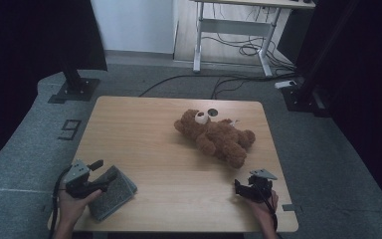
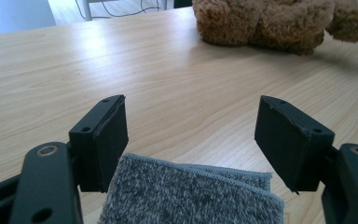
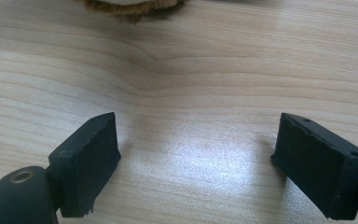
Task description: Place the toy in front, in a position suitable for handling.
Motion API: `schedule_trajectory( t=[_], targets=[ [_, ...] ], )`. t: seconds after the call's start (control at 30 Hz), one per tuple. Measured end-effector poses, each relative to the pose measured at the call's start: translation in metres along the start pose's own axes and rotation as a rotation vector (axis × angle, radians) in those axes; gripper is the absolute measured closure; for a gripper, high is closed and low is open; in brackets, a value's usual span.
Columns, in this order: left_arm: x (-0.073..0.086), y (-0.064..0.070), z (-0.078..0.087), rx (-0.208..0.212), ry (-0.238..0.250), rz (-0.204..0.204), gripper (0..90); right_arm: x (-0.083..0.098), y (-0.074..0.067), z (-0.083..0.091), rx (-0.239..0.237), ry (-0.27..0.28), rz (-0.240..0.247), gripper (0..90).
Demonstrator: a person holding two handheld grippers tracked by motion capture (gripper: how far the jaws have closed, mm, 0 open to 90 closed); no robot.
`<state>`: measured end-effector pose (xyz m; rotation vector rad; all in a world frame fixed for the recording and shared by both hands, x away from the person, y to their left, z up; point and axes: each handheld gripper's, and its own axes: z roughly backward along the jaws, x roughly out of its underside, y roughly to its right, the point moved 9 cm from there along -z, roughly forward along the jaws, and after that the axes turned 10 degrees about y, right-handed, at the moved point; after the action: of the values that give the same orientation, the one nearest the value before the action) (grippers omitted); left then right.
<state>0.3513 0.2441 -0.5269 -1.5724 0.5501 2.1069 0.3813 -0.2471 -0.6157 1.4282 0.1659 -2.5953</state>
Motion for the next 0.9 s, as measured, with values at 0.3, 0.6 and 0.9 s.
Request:
schedule_trajectory(
  t=[0.3, 0.6, 0.9],
  targets=[
    [0.004, 0.003, -0.003, -0.005, 0.008, 0.027, 25.6, -0.024, -0.012, 0.014, -0.045, 0.12, -0.017, 17.4],
    [0.006, 0.015, -0.012, 0.022, -0.013, 0.012, 25.6, -0.046, -0.035, 0.018, -0.114, 0.173, 0.014, 19.0],
    [0.008, 0.023, -0.018, 0.042, -0.027, 0.001, 25.8, -0.08, -0.059, 0.022, -0.14, 0.235, 0.044, 19.9]
  ],
)
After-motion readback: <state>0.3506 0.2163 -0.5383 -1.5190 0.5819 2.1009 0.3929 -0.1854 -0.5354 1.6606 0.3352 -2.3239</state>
